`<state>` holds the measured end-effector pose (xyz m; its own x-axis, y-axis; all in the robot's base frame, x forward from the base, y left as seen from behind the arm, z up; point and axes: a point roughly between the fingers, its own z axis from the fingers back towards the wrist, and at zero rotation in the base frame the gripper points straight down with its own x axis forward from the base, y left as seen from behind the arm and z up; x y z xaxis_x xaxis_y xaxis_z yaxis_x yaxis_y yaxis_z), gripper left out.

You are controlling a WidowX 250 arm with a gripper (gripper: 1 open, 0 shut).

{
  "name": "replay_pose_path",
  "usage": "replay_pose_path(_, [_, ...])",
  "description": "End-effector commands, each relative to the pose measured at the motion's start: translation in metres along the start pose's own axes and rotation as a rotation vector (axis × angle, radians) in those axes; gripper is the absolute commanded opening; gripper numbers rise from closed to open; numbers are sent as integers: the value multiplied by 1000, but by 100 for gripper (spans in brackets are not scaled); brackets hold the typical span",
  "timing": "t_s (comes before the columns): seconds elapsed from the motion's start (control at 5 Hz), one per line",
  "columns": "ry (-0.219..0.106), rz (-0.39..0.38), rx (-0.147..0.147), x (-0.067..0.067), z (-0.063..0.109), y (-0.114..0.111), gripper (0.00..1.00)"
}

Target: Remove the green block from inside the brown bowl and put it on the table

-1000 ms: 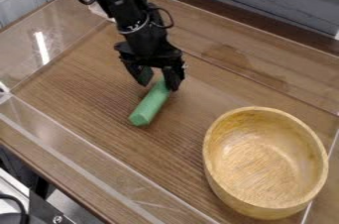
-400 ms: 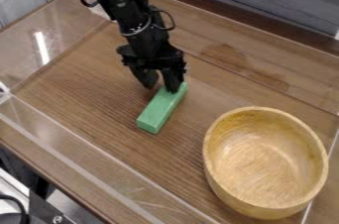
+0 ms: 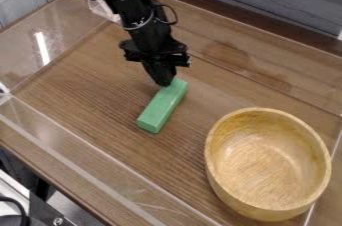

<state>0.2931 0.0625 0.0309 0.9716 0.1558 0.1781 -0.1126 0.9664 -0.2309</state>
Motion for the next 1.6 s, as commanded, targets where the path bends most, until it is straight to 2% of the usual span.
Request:
replay_pose_path(0.0, [-4, -6, 10, 5, 4, 2, 100])
replay_pose_path(0.2, [8, -2, 10, 5, 3, 3, 100])
replay_pose_path(0.4, [20, 3, 7, 5, 2, 2, 0])
replay_pose_path(1.4, [82, 17, 7, 5, 5, 3, 0])
